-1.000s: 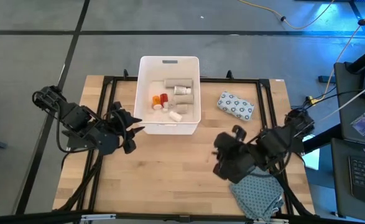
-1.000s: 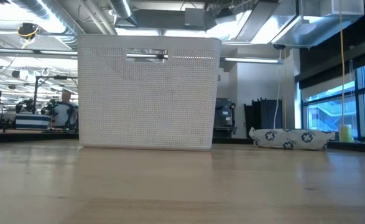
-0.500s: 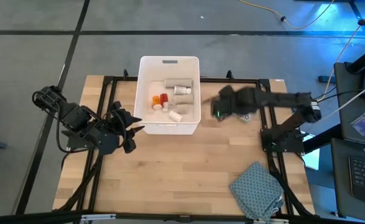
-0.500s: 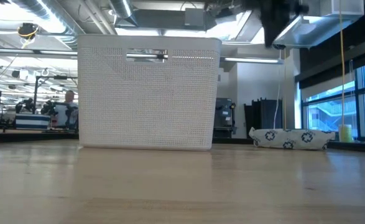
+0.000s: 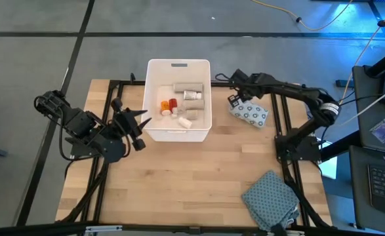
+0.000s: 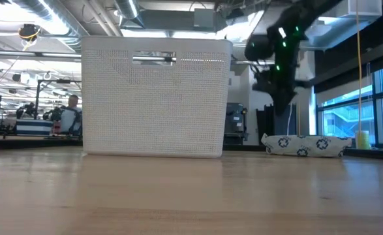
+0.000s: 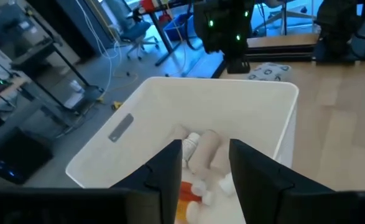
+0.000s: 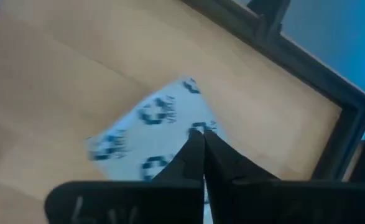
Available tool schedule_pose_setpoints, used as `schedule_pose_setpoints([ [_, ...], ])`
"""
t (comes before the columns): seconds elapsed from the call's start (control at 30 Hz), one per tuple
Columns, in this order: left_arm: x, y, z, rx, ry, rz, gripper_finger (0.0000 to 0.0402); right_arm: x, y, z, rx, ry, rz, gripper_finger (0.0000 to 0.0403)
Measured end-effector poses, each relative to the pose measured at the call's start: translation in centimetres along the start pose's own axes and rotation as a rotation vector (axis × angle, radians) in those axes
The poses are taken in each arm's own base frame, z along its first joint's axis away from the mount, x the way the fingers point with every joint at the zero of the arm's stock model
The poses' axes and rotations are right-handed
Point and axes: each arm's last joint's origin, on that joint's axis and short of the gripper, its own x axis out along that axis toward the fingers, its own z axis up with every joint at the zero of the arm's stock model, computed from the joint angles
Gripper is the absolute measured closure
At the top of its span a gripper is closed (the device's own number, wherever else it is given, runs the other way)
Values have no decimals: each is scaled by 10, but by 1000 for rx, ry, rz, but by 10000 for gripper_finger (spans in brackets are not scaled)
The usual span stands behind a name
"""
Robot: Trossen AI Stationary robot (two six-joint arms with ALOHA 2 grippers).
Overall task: Pick & place medical supplies in basket/bin
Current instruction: Put the mailer bag into the white bin
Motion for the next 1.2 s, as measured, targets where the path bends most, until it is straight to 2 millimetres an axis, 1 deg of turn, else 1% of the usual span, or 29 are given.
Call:
schedule_pose_setpoints([
  [0.13,0,0,0,29,-3,4,274,26,-12,-13,3,51,-30,403],
  [0.27,0,0,0,41,-10,16,274,46,-14,-31,15,91,-45,403],
  [0.4,0,1,1,45,-20,33,274,57,-14,-46,15,134,-41,403],
  [0.5,0,1,1,48,-19,32,274,60,-13,-53,31,153,-24,403],
  [0.57,0,1,1,48,-17,27,274,60,-8,-58,29,162,-17,403],
  [0.67,0,1,0,33,-10,16,274,55,6,-65,3,170,6,403],
  [0.8,0,0,0,3,9,-15,274,45,31,-76,-16,153,37,403],
  [0.9,0,-2,-1,-16,50,-79,274,36,53,-89,-24,143,69,403],
  [1.03,1,-10,-4,-12,120,-171,274,20,83,-114,-39,123,115,403],
  [1.2,7,-34,-5,7,179,-253,274,-1,118,-148,-8,73,205,403],
])
